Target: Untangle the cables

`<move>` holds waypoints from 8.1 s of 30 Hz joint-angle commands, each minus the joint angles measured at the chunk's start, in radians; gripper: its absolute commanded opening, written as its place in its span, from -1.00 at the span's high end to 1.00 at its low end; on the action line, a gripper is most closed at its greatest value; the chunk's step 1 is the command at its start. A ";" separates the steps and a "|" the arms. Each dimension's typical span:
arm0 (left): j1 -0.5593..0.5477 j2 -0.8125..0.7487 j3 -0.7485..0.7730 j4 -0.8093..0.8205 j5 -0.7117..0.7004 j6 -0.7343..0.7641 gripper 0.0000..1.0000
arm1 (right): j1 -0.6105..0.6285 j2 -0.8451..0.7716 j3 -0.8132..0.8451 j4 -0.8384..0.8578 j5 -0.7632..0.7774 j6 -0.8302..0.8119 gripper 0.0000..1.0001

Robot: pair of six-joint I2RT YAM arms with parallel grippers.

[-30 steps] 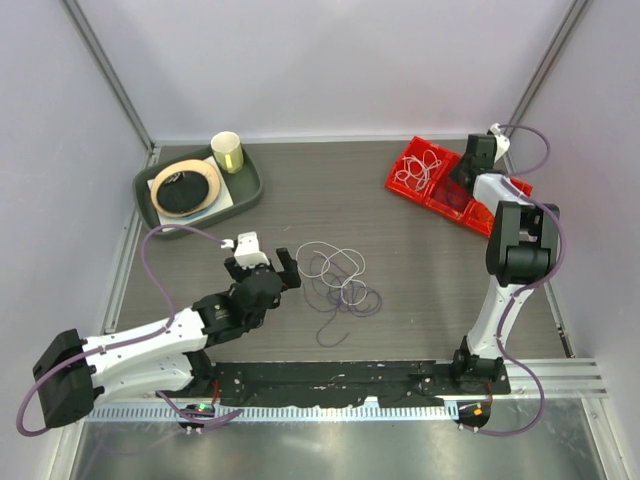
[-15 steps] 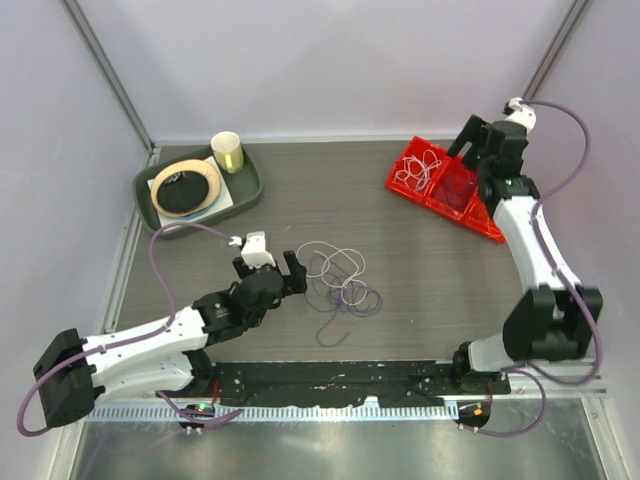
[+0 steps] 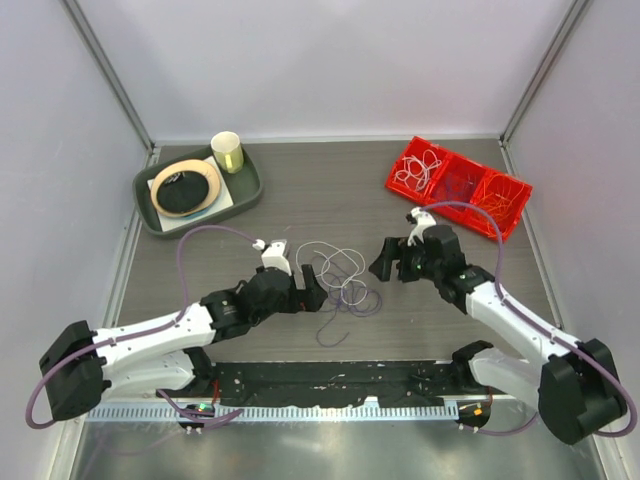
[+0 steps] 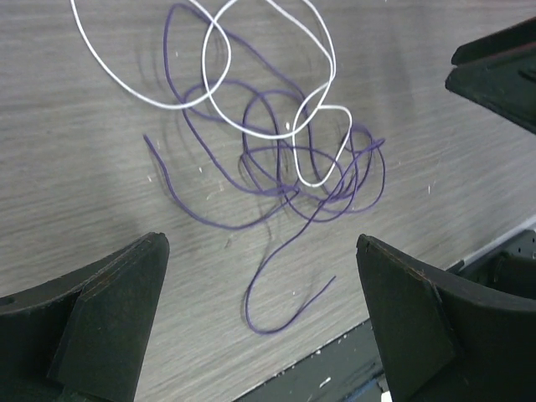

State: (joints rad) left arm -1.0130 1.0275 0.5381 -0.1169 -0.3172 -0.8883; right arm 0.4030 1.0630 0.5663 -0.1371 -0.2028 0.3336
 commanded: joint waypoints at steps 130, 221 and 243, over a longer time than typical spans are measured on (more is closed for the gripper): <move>0.002 0.156 -0.062 0.389 -0.253 0.254 1.00 | 0.281 0.064 0.997 0.011 0.906 -0.229 0.98; 0.467 -0.441 -0.188 -0.178 -0.278 0.015 0.82 | -0.695 0.657 1.301 0.513 -0.072 0.171 0.98; 0.467 -0.491 -0.184 -0.231 -0.290 0.017 0.82 | -0.610 0.598 1.285 0.505 -0.015 0.105 0.99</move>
State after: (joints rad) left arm -0.5529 0.5373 0.3454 -0.3534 -0.5930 -0.8818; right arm -0.2073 1.7065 1.8885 0.3241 -0.2440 0.4675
